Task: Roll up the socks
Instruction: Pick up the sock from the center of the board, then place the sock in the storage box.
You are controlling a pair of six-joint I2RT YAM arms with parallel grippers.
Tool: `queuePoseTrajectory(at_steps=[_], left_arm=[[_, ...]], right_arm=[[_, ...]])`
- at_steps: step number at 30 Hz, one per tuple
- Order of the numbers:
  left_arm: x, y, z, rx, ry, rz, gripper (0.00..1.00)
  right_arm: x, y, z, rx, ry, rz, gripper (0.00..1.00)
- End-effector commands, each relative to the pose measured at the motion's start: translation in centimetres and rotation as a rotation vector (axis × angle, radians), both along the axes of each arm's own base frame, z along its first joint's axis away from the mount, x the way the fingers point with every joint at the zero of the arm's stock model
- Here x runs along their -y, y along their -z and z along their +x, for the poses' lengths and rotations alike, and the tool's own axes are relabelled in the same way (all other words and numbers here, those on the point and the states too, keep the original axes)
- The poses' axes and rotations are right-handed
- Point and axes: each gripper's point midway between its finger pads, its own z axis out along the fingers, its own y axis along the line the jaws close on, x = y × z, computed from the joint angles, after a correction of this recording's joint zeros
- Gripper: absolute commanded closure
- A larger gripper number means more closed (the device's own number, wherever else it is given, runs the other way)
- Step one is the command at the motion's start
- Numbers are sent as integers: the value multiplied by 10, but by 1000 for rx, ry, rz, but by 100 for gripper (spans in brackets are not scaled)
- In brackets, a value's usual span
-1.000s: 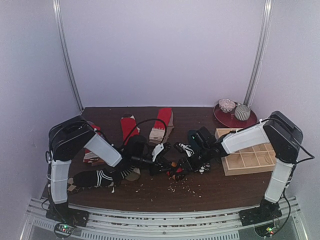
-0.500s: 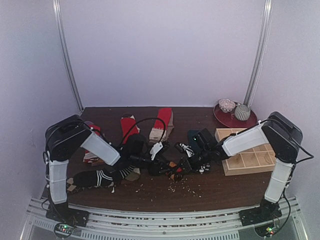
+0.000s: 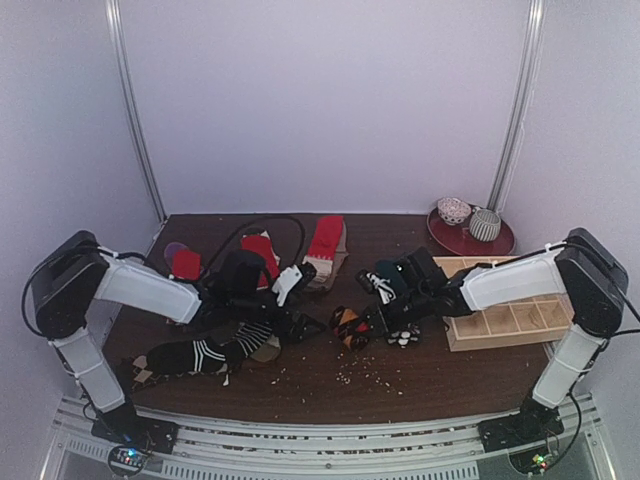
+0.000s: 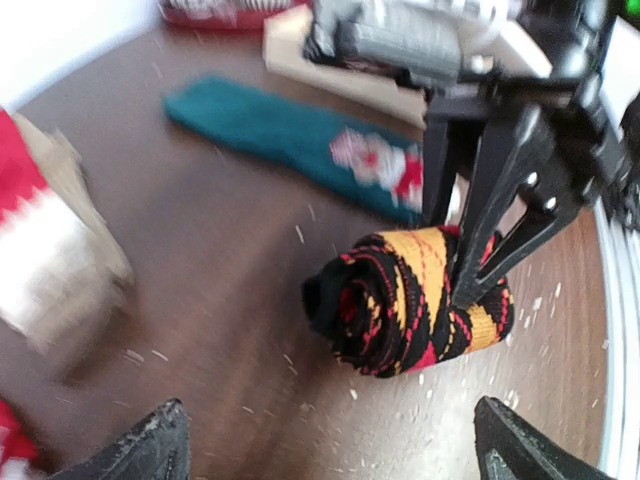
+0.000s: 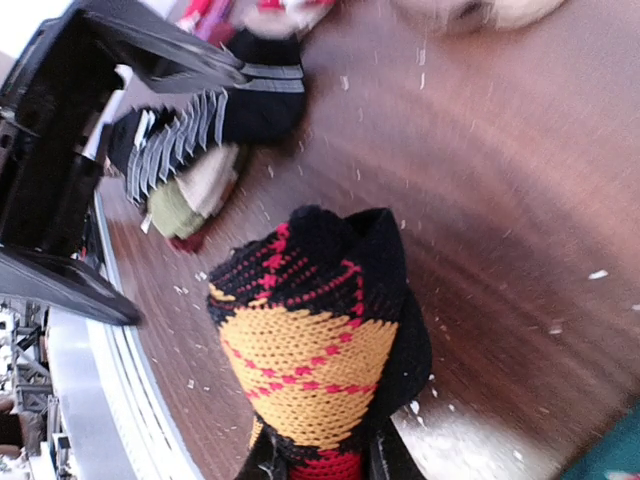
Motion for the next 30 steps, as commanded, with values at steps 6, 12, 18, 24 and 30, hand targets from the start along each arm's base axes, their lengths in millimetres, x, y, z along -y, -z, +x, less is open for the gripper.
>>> queuePoseTrajectory(at_steps=[6,12,18,24,30], left_arm=[[-27,-82,27,183,-179,-76,2],[-30,-108,28,187,-204,-129,2],[-22,-98,17,130,-137,-139,2],[-16,-82,7,80,-87,-171,2],[-10,-81,3,68,-47,-185,2]], right_arm=[[81,-60,39,151,300,-129,100],[187,-60,45,142,617,-268,100],[249,-50,27,113,824,-379,100],[281,-37,6,85,954,-482,100],[297,-38,1,68,1023,-539,100]])
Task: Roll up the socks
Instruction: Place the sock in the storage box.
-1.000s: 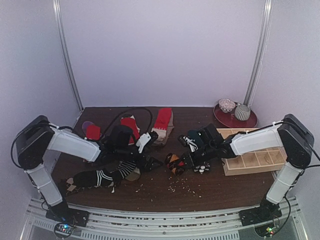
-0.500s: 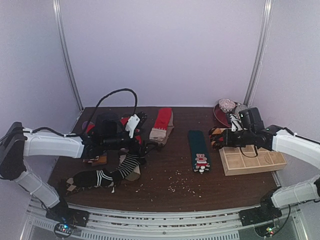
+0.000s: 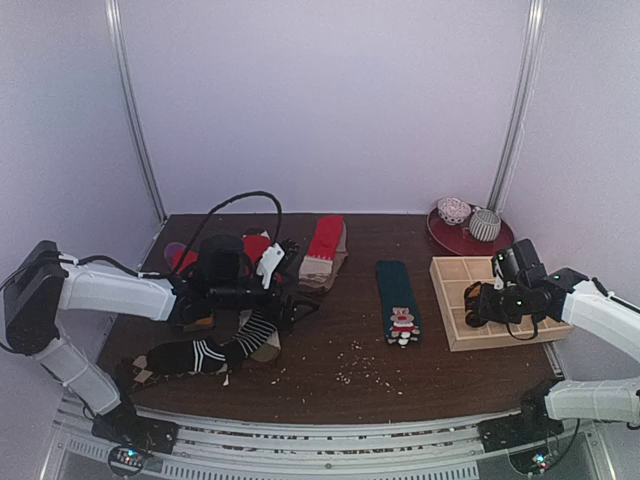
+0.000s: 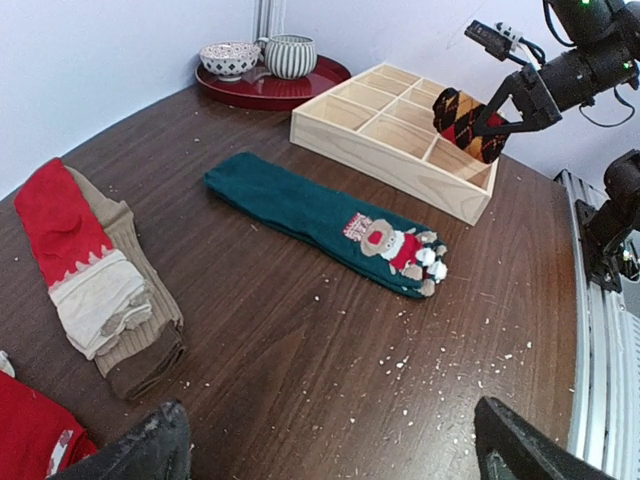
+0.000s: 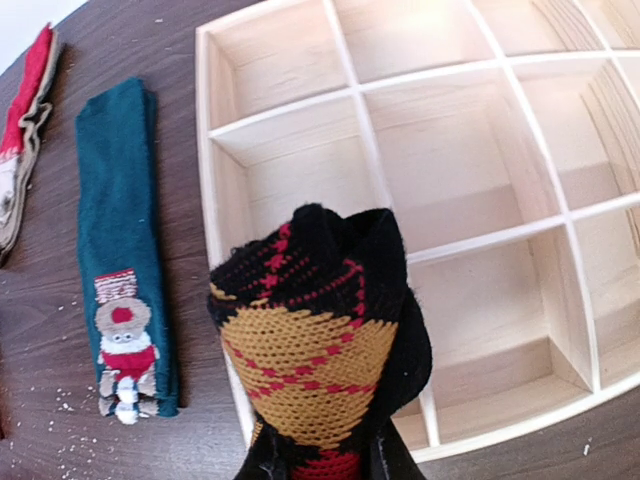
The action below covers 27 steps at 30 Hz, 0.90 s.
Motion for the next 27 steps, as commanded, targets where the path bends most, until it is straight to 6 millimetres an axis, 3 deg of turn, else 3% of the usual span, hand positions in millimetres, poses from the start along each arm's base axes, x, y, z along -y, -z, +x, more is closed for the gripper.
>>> queuePoseTrajectory(at_steps=[1,6,17,22,27], left_arm=[[9,-13,-3,12,50,-73,2],[12,-12,-9,-6,83,-94,2],[15,-9,-19,-28,143,-104,2],[11,-14,-23,-6,143,-114,2],[12,-9,-21,-10,140,-103,2]], right_arm=[[21,8,-7,-47,104,-64,100],[20,25,-13,-78,159,-19,100],[26,36,-14,-147,174,-75,100],[10,23,8,-114,4,-117,100],[-2,-9,34,-61,-119,-130,100]])
